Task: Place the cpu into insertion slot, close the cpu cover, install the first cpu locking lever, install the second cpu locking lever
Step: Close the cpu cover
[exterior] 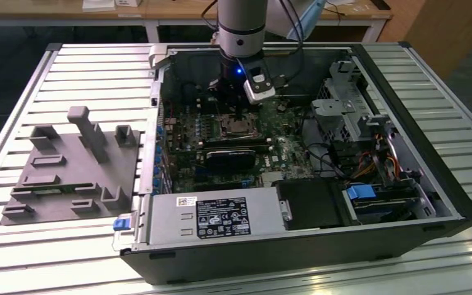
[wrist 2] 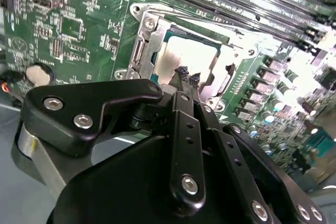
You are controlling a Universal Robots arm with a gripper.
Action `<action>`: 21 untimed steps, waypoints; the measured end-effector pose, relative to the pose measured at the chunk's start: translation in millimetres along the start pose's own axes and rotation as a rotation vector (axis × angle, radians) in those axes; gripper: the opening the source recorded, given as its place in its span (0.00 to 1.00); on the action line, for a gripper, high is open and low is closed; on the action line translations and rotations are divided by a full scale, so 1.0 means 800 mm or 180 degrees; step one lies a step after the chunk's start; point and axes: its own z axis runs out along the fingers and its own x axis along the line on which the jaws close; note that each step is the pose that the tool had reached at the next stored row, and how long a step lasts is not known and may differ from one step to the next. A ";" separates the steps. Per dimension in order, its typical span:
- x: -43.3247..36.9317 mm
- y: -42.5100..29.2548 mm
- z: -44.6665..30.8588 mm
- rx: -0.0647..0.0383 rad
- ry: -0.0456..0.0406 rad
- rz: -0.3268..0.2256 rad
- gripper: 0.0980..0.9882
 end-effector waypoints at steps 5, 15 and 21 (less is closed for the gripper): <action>-0.001 -0.0033 0.0000 -0.0003 0.0003 -0.0072 0.00; 0.001 -0.0140 0.0004 -0.0003 0.0002 -0.0073 0.00; 0.013 -0.0167 0.0009 -0.0003 0.0002 -0.0076 0.00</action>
